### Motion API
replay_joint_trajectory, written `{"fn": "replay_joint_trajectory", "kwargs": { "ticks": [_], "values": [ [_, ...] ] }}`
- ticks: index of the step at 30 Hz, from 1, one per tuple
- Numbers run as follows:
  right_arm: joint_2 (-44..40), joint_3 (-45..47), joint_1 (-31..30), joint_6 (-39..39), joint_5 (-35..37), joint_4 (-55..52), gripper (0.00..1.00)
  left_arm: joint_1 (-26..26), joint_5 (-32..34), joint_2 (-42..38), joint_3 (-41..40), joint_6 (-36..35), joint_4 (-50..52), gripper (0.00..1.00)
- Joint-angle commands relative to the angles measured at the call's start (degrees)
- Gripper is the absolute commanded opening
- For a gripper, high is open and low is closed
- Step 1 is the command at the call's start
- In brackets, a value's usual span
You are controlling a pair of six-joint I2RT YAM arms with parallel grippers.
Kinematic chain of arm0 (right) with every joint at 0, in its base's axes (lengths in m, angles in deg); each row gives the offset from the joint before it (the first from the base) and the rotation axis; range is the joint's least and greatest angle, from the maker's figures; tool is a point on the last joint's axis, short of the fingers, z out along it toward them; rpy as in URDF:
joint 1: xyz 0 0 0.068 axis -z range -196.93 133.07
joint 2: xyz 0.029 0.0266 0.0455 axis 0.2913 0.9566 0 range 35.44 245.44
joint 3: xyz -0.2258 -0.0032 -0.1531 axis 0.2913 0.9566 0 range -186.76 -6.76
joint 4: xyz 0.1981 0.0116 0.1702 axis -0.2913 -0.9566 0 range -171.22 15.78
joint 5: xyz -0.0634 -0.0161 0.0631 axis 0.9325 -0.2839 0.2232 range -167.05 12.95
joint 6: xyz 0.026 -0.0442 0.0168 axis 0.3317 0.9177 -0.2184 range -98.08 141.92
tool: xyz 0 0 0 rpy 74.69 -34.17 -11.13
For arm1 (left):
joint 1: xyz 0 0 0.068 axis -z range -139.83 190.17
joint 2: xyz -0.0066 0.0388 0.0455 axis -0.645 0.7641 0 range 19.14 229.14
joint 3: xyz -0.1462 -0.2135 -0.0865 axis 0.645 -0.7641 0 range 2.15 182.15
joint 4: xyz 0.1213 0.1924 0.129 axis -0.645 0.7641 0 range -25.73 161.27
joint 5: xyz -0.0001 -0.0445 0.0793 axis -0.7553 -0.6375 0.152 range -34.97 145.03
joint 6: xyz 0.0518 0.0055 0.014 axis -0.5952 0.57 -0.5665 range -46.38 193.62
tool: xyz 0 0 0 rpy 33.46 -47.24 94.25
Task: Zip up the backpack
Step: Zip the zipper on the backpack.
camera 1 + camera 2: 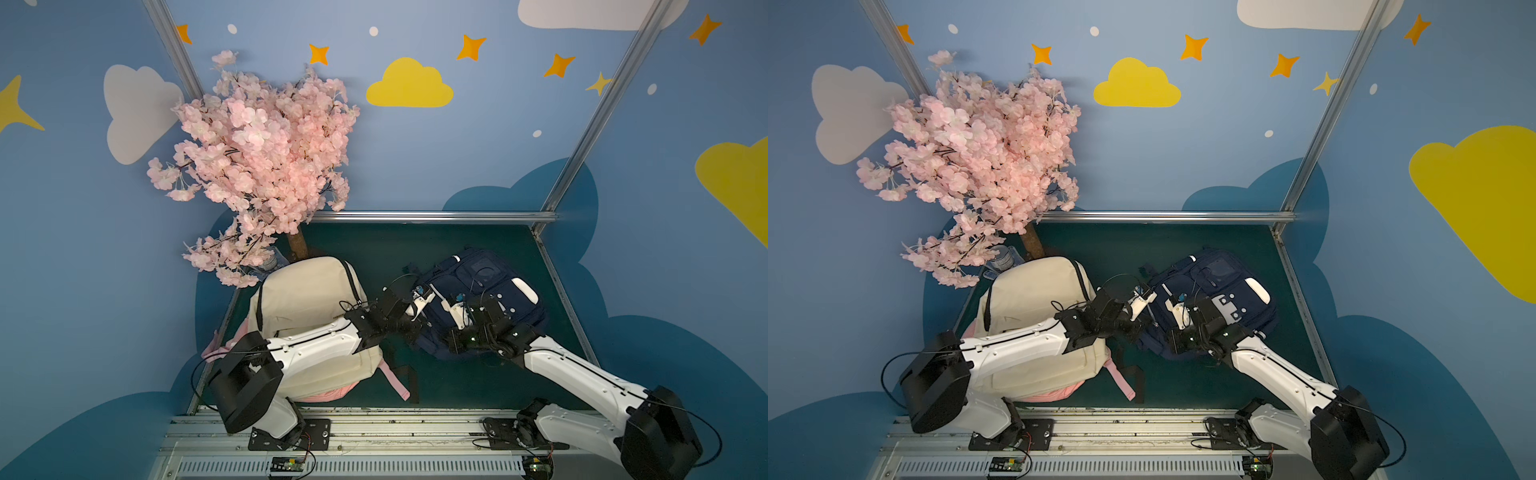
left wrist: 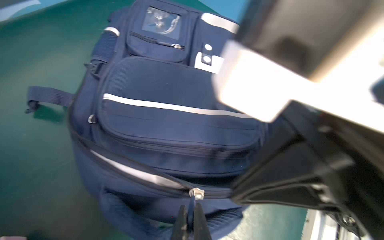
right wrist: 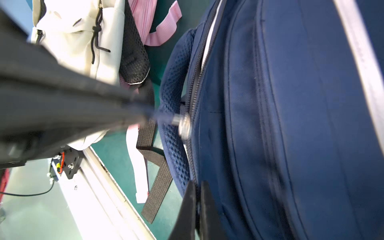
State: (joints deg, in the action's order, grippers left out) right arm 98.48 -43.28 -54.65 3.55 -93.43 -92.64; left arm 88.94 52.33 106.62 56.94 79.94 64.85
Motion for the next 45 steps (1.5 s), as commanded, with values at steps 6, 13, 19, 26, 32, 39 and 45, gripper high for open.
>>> {"fn": "replay_joint_trajectory", "kwargs": {
  "ticks": [6, 13, 19, 26, 32, 39, 45],
  "values": [
    [-5.6, 1.5, -4.8, -3.2, 3.8, -8.9, 0.00, -6.9, 6.6, 6.9, 5.5, 0.7, -0.8, 0.02],
    [-9.7, 3.4, -5.7, -3.5, 6.6, -9.9, 0.00, -7.3, 4.5, 8.0, 7.4, -1.4, -1.3, 0.02],
    [-8.8, 4.9, -3.4, -4.2, 4.0, -1.4, 0.33, -1.1, 2.5, 2.5, 4.2, -0.4, -5.8, 0.02],
    [-3.6, 4.6, -1.4, -6.0, -3.1, 8.9, 0.46, 6.3, 6.2, -0.2, 7.6, 2.4, -2.7, 0.02],
    [-3.1, 3.9, -1.3, -4.4, -2.9, 6.0, 0.18, 5.7, 6.5, -0.5, 7.7, 2.8, -3.3, 0.02],
    [-9.7, 7.2, -3.6, -5.2, -3.6, 2.8, 0.00, -2.7, 4.2, 2.5, 9.1, 2.9, -2.6, 0.02],
    [-16.0, 9.5, -5.0, -5.6, -4.2, 2.6, 0.00, -7.3, 0.3, 7.6, 11.7, 3.1, -4.4, 0.02]
  ]
}}
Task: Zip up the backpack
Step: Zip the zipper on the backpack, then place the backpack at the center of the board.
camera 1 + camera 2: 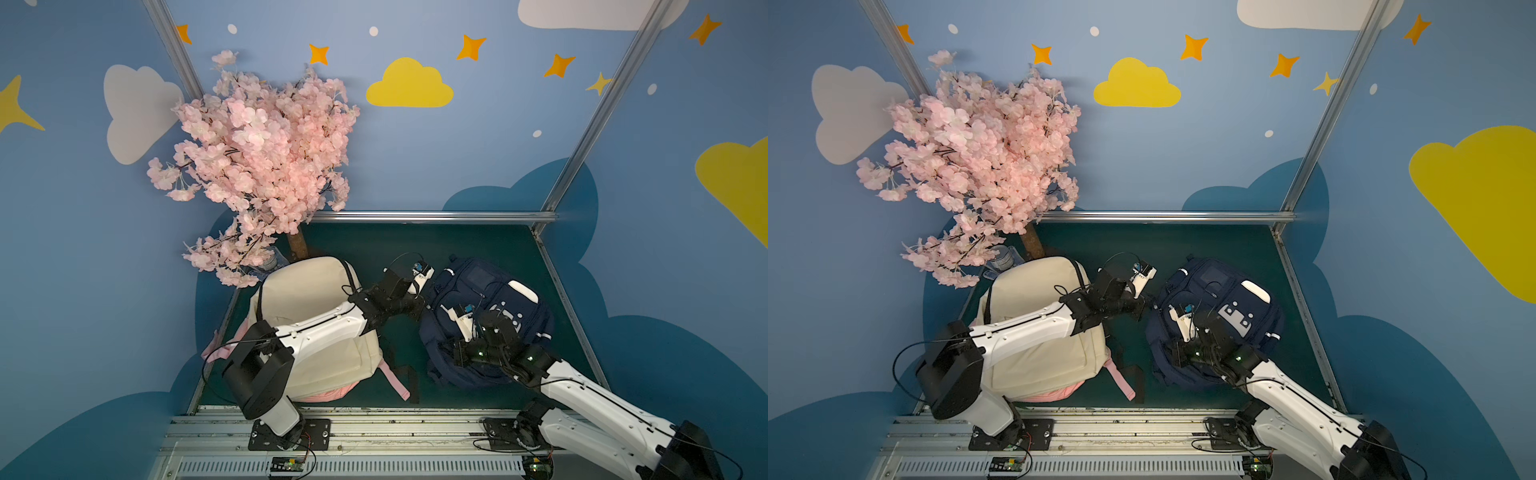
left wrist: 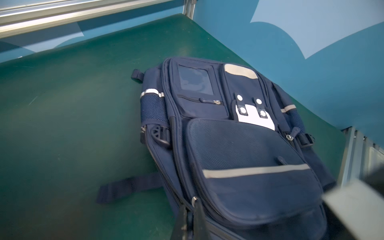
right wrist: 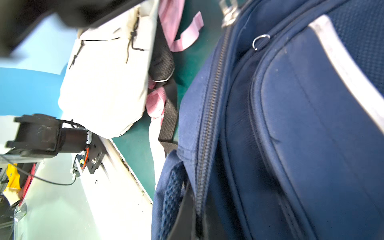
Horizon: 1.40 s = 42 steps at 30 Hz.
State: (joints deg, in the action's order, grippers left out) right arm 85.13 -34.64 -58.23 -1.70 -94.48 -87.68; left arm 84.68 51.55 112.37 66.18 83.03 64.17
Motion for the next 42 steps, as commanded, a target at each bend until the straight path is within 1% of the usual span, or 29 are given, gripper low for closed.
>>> {"fn": "replay_joint_trajectory", "kwargs": {
  "ticks": [1, 6, 11, 15, 18, 21, 22, 23, 24, 25, 26, 27, 29, 30, 32, 34, 37, 40, 42],
  "values": [
    [-3.2, 1.1, -1.8, -0.1, -3.1, -2.3, 0.00, -3.6, 0.7, 2.8, 3.1, 0.3, -3.9, 0.02],
    [-4.4, 0.8, -4.2, 0.5, -3.9, -2.8, 0.00, -5.8, -1.2, 9.5, 8.4, 1.1, -4.2, 0.02],
    [-6.6, -0.9, -6.8, 0.2, -2.9, -2.8, 0.00, -7.6, -2.3, 17.4, 15.1, 2.7, -3.0, 0.02],
    [-9.1, -1.6, -7.2, 0.3, -2.2, -2.0, 0.00, -8.3, -2.6, 22.6, 19.0, 4.0, -2.2, 0.02],
    [-10.3, -1.7, -7.2, 0.3, -1.7, -2.0, 0.00, -8.3, -3.5, 24.6, 20.9, 4.6, -1.7, 0.03],
    [-10.8, -2.3, -7.2, 0.0, -0.7, -2.2, 0.00, -8.3, -4.3, 24.4, 21.3, 5.1, -1.6, 0.07],
    [-10.7, -2.6, -7.2, -0.3, -0.1, -2.3, 0.00, -8.4, -4.4, 24.0, 21.3, 5.2, -1.2, 0.11],
    [-10.8, -2.9, -7.2, -0.7, 0.9, -2.2, 0.00, -8.4, -4.3, 23.2, 21.4, 5.5, -0.2, 0.21],
    [-10.8, -3.4, -7.2, -1.6, 2.7, -2.0, 0.00, -8.4, -3.6, 22.0, 21.3, 6.2, 1.0, 0.31],
    [-10.9, -4.1, -7.2, -2.6, 5.0, -1.8, 0.00, -8.5, -2.5, 20.5, 21.0, 7.1, 2.5, 0.39],
    [-11.1, -5.3, -7.0, -3.5, 7.7, -1.5, 0.00, -8.5, -1.2, 18.1, 20.2, 8.1, 4.0, 0.51],
    [-11.0, -7.0, -6.8, -4.5, 11.1, -1.2, 0.00, -8.5, 0.5, 15.0, 18.6, 9.1, 4.9, 0.60],
    [-10.1, -11.1, -6.1, -6.2, 18.0, -1.5, 0.00, -8.5, 3.8, 7.9, 13.9, 11.1, 5.1, 0.71],
    [-9.3, -13.6, -5.6, -6.6, 21.0, -1.6, 0.00, -8.6, 5.1, 4.3, 11.4, 12.0, 4.8, 0.75],
    [-7.2, -18.5, -4.0, -7.1, 25.7, -1.5, 0.00, -8.6, 7.5, -4.3, 5.3, 13.9, 3.7, 0.80],
    [-4.7, -23.2, -2.0, -7.8, 30.6, -1.6, 0.00, -8.5, 8.5, -11.7, 0.0, 15.7, 2.3, 0.82],
    [-1.0, -29.0, 1.3, -9.4, 35.0, -1.3, 0.00, -7.5, 8.6, -22.4, -7.4, 17.5, 0.0, 0.85],
    [2.3, -34.1, 3.1, -10.5, 37.6, 1.4, 0.00, -4.3, 8.0, -29.8, -13.4, 16.3, -4.6, 0.88],
    [4.4, -37.6, 3.3, -10.8, 39.7, 2.9, 0.00, -0.3, 10.5, -33.2, -17.4, 13.6, -10.1, 0.91]
  ]
}}
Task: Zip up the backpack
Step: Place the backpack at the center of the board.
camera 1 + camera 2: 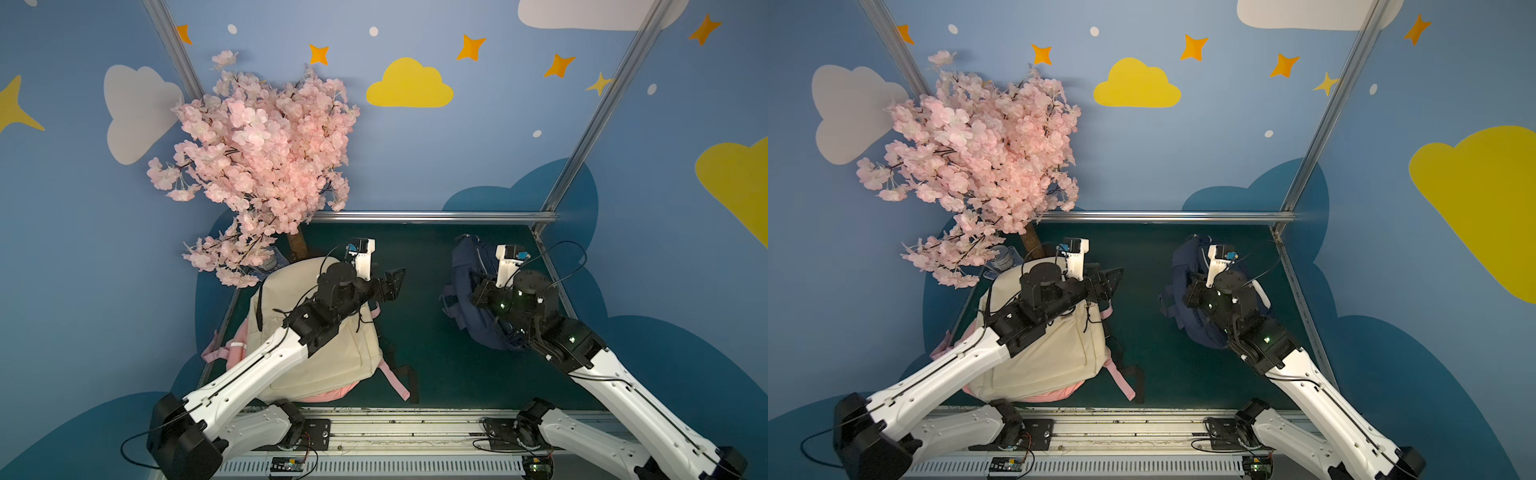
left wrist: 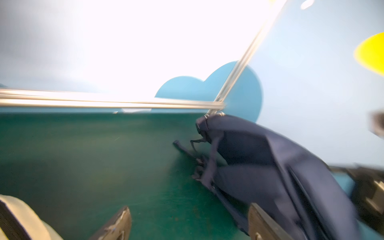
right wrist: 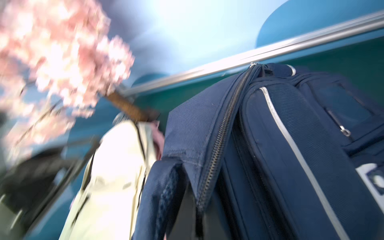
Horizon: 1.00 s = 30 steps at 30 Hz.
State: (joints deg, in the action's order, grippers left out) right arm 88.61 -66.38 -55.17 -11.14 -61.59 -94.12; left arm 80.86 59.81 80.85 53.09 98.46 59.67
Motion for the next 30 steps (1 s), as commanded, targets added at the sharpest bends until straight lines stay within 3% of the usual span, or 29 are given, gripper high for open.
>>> {"fn": "replay_joint_trajectory", "kwargs": {
  "ticks": [1, 9, 13, 30],
  "values": [
    [2.0, -7.8, 0.3, -1.6, 7.9, 9.8, 0.00, 5.9, 2.8, -2.8, -6.1, -3.8, -9.3, 0.92],
    [5.8, -17.3, 0.2, -4.1, 12.3, 11.2, 0.00, 11.1, -2.7, 2.1, -11.2, -11.7, -32.4, 1.00],
    [5.3, -18.5, -0.1, -5.4, 12.8, 13.0, 0.00, 11.2, -4.9, 7.4, -9.4, -13.2, -36.4, 1.00],
    [3.5, -16.4, -3.8, -8.6, 18.8, 18.2, 0.00, 11.7, -17.8, 15.6, -13.9, -5.1, -59.1, 0.90]
  ]
}}
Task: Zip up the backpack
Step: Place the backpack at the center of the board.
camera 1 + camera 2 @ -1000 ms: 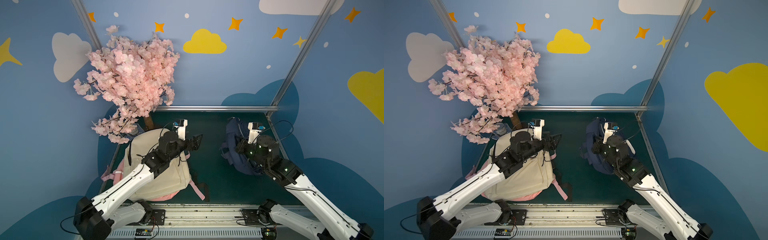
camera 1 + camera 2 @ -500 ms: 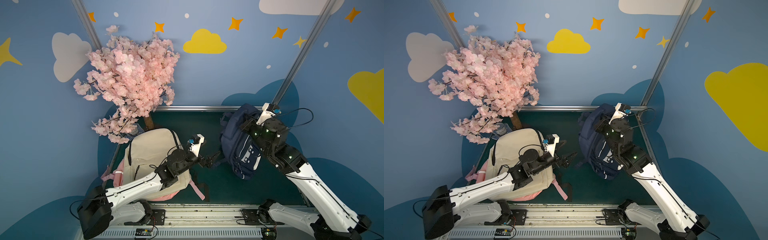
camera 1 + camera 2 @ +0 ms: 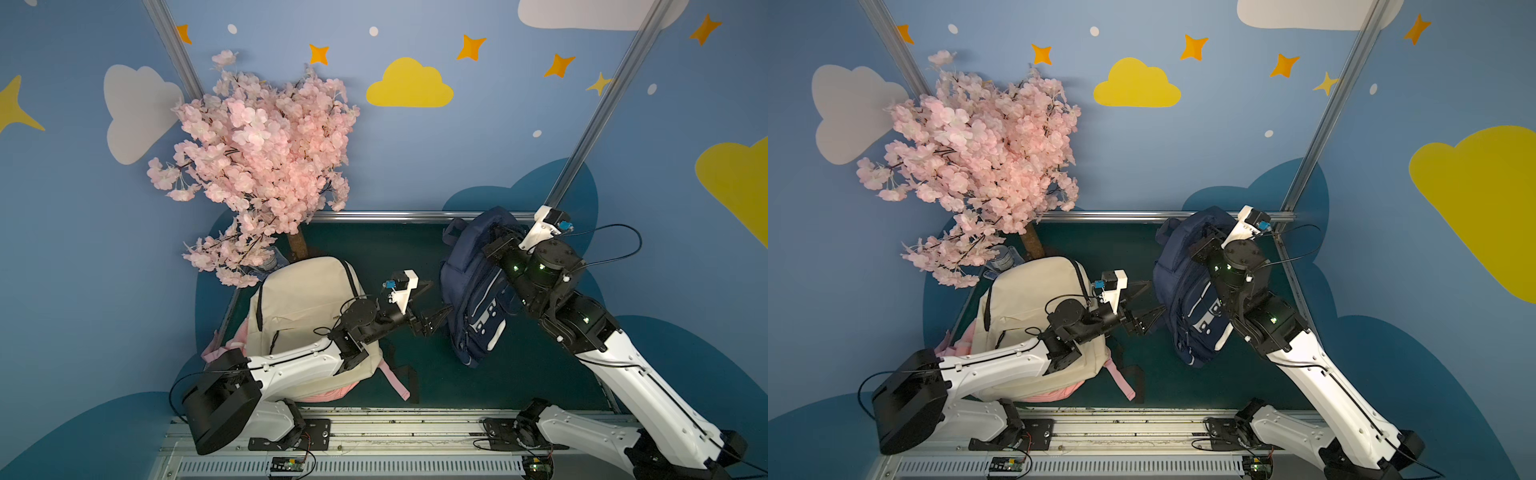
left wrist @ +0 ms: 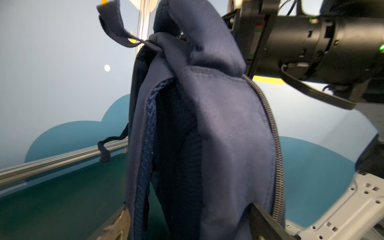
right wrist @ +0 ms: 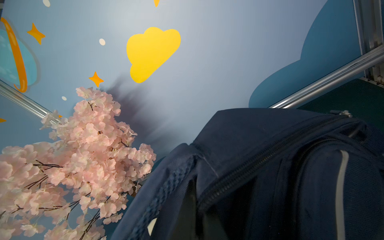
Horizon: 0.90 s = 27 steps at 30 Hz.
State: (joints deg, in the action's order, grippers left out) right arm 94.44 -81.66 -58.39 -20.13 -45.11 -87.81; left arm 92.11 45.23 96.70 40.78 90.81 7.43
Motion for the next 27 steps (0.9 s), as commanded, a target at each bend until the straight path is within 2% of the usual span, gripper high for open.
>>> {"fn": "replay_joint_trajectory", "kwargs": {
  "ticks": [1, 6, 10, 12, 14, 15, 16, 17, 21, 24, 27],
  "values": [
    [-2.3, -1.0, -0.6, 0.4, 2.3, 12.2, 0.00, 0.8, -3.2, -0.6, -1.9, 2.4, -6.6, 0.91],
    [-1.8, -0.5, -1.3, 0.3, 2.6, 13.1, 0.00, 3.0, -0.3, -0.5, -1.9, -0.6, -4.5, 0.97],
    [-2.1, -0.5, -2.1, 0.6, 3.7, 13.5, 0.00, 2.9, 2.6, 0.7, -0.9, -1.3, -3.2, 0.94],
    [-2.6, -0.1, -2.3, 1.3, 5.3, 13.4, 0.00, 2.7, 3.6, 0.6, -0.7, -1.5, -2.1, 0.83],
    [-3.7, 0.2, -2.4, 2.4, 6.8, 13.3, 0.00, 2.5, 5.5, -0.4, -0.6, -1.3, 0.4, 0.62],
    [-4.4, 0.3, -2.4, 3.0, 7.6, 12.9, 0.00, 2.3, 6.7, -1.4, -0.4, -1.0, 2.6, 0.45],
    [-5.0, 0.3, -2.4, 3.7, 8.5, 12.4, 0.00, 2.2, 8.0, -2.6, -0.2, -0.9, 4.9, 0.33],
    [-5.6, 0.3, -2.5, 4.3, 9.2, 12.1, 0.00, 2.3, 8.7, -3.7, 0.0, -1.1, 6.8, 0.27],
    [-7.8, 0.1, -2.9, 7.1, 12.6, 8.7, 0.00, 2.4, 11.0, -9.3, 2.4, -1.3, 17.0, 0.12],
    [-8.6, -1.6, -2.9, 10.1, 15.3, 5.5, 0.00, 2.0, 11.1, -12.5, 7.7, -0.3, 27.8, 0.09],
    [-5.4, -7.1, -2.6, 16.3, 17.9, -0.5, 0.00, 0.5, 9.8, -11.7, 15.1, 0.8, 38.3, 0.07]
  ]
}}
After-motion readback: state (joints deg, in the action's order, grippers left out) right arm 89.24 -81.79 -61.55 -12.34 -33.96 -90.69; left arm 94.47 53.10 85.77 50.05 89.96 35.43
